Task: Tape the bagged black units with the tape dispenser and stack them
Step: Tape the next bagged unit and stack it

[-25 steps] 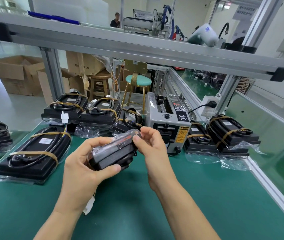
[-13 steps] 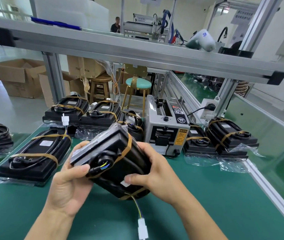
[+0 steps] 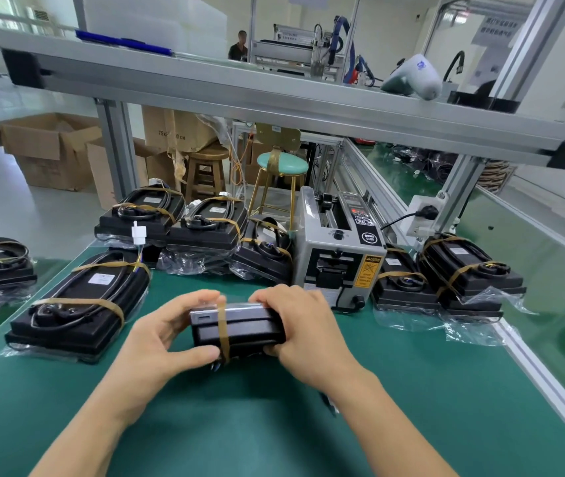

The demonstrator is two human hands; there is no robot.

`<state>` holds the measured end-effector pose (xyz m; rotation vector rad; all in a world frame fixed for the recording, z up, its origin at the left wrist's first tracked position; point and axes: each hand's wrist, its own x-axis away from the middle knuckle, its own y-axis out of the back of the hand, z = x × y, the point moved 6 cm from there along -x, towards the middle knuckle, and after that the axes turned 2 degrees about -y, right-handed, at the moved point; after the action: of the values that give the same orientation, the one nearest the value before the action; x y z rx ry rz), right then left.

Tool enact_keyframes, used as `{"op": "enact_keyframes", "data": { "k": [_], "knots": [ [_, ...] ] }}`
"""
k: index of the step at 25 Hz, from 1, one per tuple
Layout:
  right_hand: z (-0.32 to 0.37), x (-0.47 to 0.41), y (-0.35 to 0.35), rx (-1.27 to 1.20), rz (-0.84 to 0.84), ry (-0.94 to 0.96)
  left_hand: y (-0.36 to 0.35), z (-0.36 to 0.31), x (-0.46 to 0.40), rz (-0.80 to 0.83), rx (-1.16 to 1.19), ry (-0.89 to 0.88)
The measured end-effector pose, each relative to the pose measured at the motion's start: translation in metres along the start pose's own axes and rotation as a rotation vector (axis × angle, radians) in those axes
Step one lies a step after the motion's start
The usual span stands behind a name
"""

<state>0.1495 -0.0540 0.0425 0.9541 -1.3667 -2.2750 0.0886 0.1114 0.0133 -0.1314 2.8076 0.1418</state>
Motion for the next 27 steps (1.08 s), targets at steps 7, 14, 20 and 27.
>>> {"op": "enact_keyframes", "data": {
  "k": [7, 14, 20, 27],
  "knots": [
    [-0.067, 0.017, 0.02, -0.424, -0.241, -0.463, 0.021, 0.012, 0.013, -0.282, -0.052, -0.077],
    [-0.124, 0.006, 0.019, -0.683, -0.57, -1.062, 0.014, 0.02, 0.023, -0.354, -0.209, -0.05],
    [-0.136, -0.006, 0.005, -0.856, -0.641, -1.21, 0.008, 0.013, 0.03, -0.377, -0.226, -0.044],
    [-0.042, -0.001, 0.02, -1.146, -0.314, -0.81, -0.011, -0.003, 0.037, -0.469, -0.225, -0.067]
  ]
}}
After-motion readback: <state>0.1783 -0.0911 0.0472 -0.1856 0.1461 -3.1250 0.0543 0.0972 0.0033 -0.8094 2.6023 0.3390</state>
